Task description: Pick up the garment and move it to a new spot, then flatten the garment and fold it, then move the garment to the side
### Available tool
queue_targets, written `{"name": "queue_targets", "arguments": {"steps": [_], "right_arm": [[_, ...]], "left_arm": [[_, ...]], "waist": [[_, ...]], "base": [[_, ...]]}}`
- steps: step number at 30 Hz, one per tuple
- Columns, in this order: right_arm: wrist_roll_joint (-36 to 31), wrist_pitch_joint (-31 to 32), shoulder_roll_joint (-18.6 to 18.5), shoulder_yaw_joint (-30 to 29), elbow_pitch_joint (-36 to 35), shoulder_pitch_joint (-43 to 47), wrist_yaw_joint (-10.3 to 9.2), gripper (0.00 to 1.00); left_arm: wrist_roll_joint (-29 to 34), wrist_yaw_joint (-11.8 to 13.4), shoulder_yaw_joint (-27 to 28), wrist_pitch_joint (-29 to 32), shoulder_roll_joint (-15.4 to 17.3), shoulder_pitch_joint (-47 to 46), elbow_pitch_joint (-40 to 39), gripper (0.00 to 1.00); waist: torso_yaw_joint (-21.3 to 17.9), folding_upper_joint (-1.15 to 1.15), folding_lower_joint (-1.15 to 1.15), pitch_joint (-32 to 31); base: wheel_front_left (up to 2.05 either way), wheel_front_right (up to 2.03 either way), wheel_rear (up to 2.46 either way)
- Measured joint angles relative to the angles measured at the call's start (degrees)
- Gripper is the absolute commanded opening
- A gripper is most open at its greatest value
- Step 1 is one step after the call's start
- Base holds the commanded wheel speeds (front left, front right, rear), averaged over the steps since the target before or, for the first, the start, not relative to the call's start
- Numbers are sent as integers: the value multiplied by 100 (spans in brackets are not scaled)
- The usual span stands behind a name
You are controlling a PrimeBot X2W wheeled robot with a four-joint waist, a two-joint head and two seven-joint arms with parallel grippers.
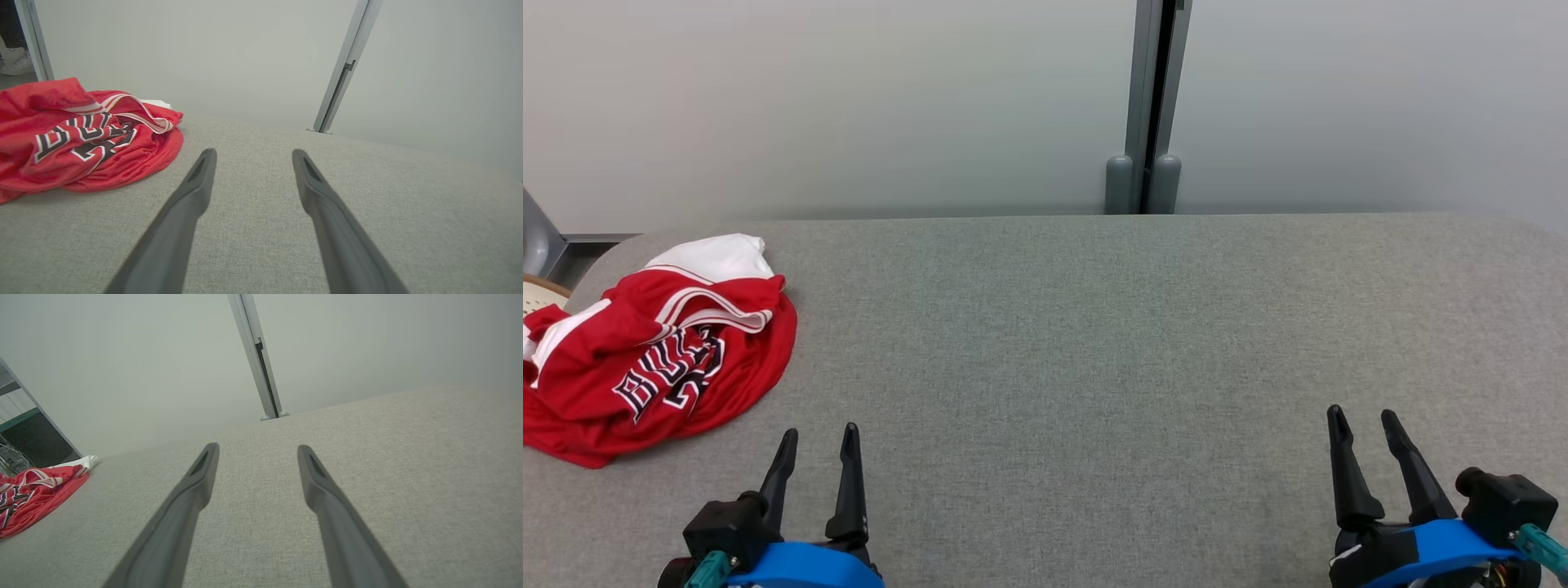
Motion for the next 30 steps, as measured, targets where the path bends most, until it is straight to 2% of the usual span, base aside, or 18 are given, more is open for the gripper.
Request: {"name": "queue_targets", "arguments": {"steps": [24, 30], "right_arm": [[-969, -165, -8, -22, 9, 91, 1, 100], [-1026, -167, -9, -49, 11, 123, 2, 100]], "left_arm": [[655, 213, -270, -164, 69, 116, 114, 100], [673, 236, -286, -157, 76, 142, 121, 100]], "waist": [[25, 0, 0, -148], [45, 0, 0, -176]], "base": [[0, 0, 0], [0, 0, 0]]}}
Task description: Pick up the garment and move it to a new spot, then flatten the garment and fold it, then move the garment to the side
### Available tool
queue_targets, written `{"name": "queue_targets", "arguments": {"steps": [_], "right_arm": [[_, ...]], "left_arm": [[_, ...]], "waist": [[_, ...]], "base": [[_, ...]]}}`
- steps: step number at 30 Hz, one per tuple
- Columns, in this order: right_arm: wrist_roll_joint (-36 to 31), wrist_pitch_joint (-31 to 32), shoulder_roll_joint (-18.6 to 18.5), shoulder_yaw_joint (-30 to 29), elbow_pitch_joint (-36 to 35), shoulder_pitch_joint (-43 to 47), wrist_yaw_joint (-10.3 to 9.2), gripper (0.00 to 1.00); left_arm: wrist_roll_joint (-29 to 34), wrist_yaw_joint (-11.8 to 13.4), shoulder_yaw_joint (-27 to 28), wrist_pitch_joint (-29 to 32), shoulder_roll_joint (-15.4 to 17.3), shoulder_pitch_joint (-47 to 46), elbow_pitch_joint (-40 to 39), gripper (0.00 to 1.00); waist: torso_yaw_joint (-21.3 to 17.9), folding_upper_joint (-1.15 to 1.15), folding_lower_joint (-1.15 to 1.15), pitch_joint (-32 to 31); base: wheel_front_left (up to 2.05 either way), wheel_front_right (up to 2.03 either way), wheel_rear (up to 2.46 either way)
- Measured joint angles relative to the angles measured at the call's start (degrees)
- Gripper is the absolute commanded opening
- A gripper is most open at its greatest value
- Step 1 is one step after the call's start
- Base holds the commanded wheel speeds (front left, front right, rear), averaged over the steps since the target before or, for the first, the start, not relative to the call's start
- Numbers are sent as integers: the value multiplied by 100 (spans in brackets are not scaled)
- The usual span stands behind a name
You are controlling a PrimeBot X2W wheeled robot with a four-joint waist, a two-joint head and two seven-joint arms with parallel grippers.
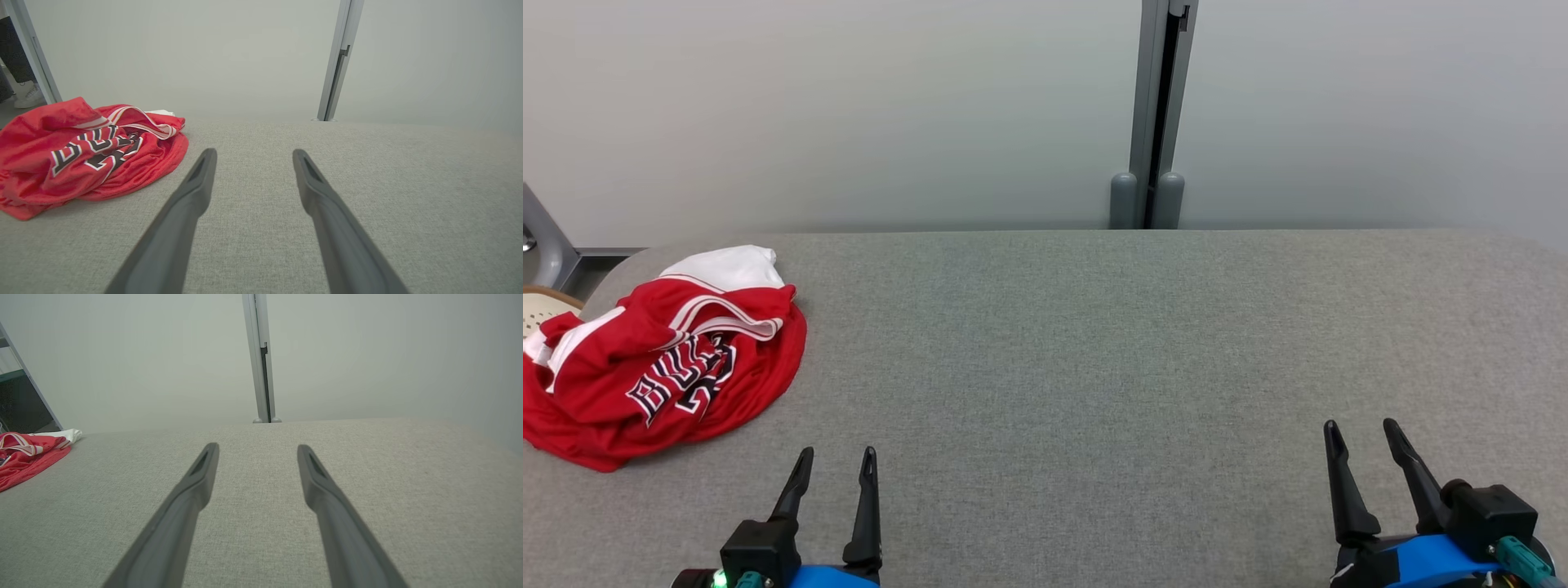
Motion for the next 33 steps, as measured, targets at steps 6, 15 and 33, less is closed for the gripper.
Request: {"name": "queue_targets", "arguments": {"steps": [6, 15, 33], "right_arm": [[10, 23, 0, -63, 35, 18, 0, 100], [10, 56, -1, -88, 16, 66, 0, 100], [57, -13, -5, -108, 48, 110, 5, 100]], "left_arm": [[-60, 11, -1, 9, 7, 17, 4, 100], [-101, 44, -19, 14, 45, 54, -12, 100], [-193, 201, 100, 19, 218, 73, -199, 100]], "waist": [[41, 0, 0, -30], [54, 0, 0, -13], [1196, 0, 0, 5]], "base": [[0, 0, 0], [0, 0, 0], [0, 0, 0]]}}
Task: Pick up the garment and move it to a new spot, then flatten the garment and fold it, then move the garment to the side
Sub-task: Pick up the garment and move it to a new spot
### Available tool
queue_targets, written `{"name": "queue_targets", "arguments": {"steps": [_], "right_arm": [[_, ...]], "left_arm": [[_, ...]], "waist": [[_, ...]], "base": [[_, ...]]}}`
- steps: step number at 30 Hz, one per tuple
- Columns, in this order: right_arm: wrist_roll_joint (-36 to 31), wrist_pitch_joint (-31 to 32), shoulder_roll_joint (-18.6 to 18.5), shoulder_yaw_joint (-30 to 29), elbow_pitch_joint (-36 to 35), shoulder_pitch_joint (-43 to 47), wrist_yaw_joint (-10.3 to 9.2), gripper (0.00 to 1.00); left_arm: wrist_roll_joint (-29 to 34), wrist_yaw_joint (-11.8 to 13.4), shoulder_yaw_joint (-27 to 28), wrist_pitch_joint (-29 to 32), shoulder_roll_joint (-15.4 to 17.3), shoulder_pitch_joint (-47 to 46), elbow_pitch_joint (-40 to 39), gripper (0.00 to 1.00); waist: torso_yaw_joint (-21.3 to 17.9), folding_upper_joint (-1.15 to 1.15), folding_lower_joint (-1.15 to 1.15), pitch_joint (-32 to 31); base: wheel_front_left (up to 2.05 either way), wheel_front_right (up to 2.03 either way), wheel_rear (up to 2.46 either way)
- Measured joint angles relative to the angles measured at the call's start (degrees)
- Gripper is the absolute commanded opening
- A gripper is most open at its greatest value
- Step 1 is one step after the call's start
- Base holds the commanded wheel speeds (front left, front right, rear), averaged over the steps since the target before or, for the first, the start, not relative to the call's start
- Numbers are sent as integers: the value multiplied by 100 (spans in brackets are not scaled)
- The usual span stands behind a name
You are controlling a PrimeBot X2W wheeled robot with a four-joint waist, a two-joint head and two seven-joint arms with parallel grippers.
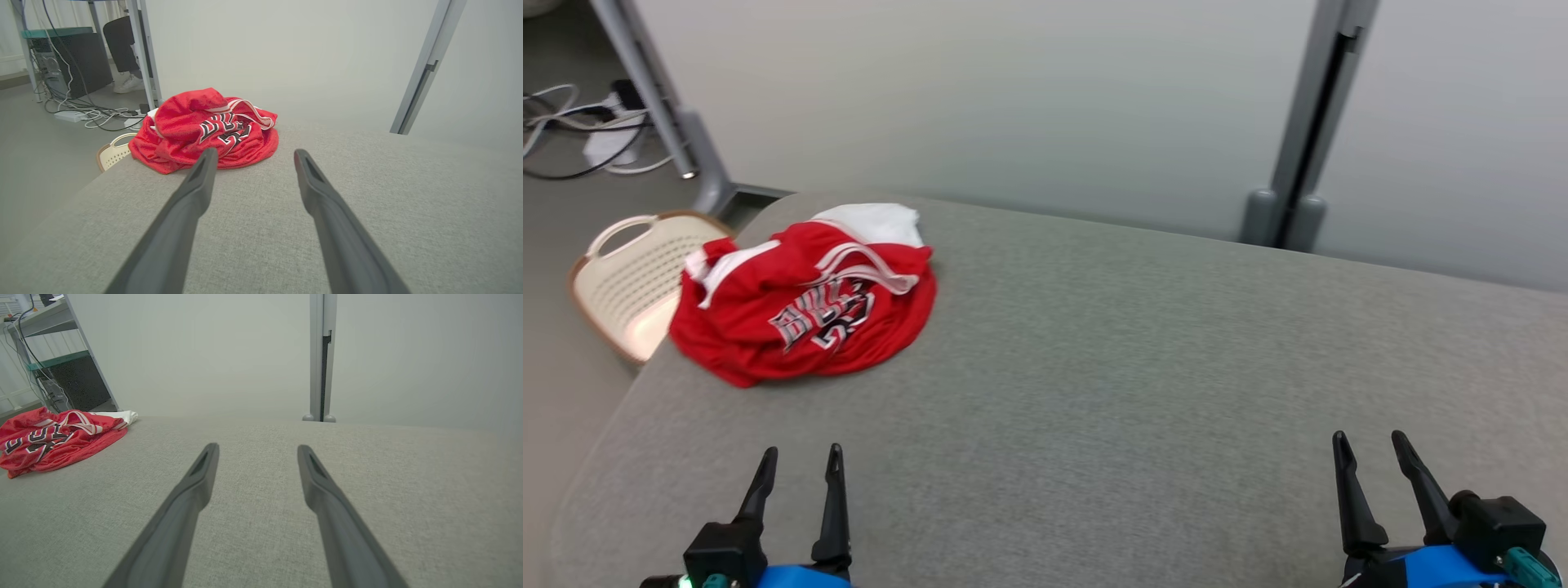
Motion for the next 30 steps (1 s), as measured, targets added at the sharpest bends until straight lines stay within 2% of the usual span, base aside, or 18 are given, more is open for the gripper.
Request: {"name": "queue_targets", "arguments": {"steps": [10, 16, 30], "right_arm": [[-191, -16, 1, 25, 30, -7, 0, 100], [-266, 23, -1, 83, 5, -7, 0, 100], [-428, 237, 1, 421, -86, -303, 0, 100]], "left_arm": [[-58, 108, 80, 51, 98, 164, -178, 100], [-92, 209, 107, 92, 108, 257, -313, 100], [-234, 363, 310, -60, 43, 482, -490, 100]], "waist": [[967, 0, 0, 1], [1420, 0, 0, -32], [1620, 0, 2, 258]], "base": [[0, 0, 0], [0, 0, 0], [0, 0, 0]]}}
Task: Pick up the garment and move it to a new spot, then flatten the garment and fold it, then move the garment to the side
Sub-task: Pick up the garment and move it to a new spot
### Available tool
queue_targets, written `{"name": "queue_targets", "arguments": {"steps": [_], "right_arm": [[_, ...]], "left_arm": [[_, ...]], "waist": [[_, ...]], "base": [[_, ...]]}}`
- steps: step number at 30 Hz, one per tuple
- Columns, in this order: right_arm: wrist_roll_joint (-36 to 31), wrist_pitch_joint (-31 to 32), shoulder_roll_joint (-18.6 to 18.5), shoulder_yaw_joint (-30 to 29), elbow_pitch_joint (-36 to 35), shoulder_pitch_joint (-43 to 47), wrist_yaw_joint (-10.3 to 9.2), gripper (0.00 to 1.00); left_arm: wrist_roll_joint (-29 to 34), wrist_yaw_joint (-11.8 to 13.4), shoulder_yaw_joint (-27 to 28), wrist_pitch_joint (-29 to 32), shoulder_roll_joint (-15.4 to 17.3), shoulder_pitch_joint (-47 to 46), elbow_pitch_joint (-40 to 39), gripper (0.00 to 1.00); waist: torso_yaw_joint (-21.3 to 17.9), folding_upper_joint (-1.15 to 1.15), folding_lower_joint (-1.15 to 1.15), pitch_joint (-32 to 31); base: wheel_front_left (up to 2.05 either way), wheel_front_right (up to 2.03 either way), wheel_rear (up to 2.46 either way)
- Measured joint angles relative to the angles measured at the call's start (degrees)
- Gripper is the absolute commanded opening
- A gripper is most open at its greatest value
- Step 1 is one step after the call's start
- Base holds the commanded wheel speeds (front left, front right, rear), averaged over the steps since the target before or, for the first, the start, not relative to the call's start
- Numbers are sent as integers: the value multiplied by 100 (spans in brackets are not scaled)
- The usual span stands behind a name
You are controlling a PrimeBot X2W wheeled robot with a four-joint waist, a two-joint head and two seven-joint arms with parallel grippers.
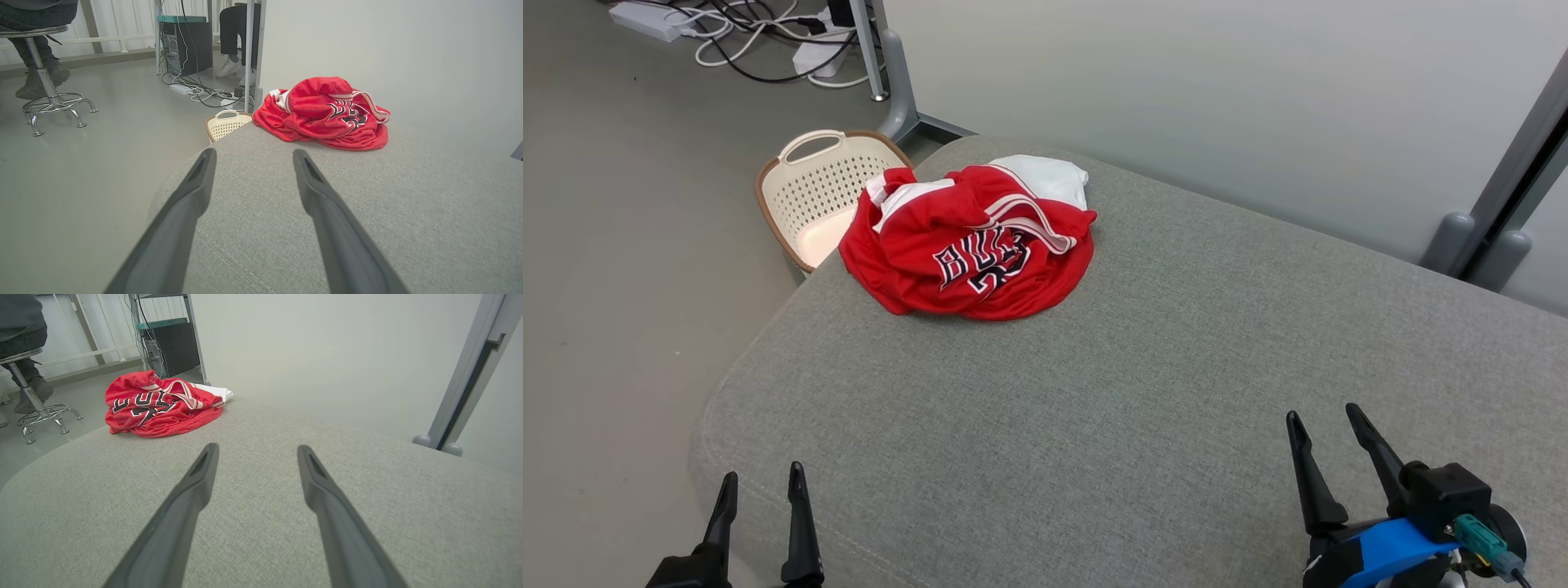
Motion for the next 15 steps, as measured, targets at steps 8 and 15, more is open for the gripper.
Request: {"name": "queue_targets", "arguments": {"steps": [8, 15], "right_arm": [[75, -43, 0, -24, 35, 1, 0, 100], [65, -48, 0, -135, -92, 68, 0, 100]], "left_arm": [[-147, -62, 16, 125, 21, -41, -82, 100], [-850, -481, 234, 1217, 352, -882, -301, 100]], "waist": [[-4, 0, 0, 2], [-28, 0, -1, 63]], "base": [[0, 0, 0], [0, 0, 0]]}}
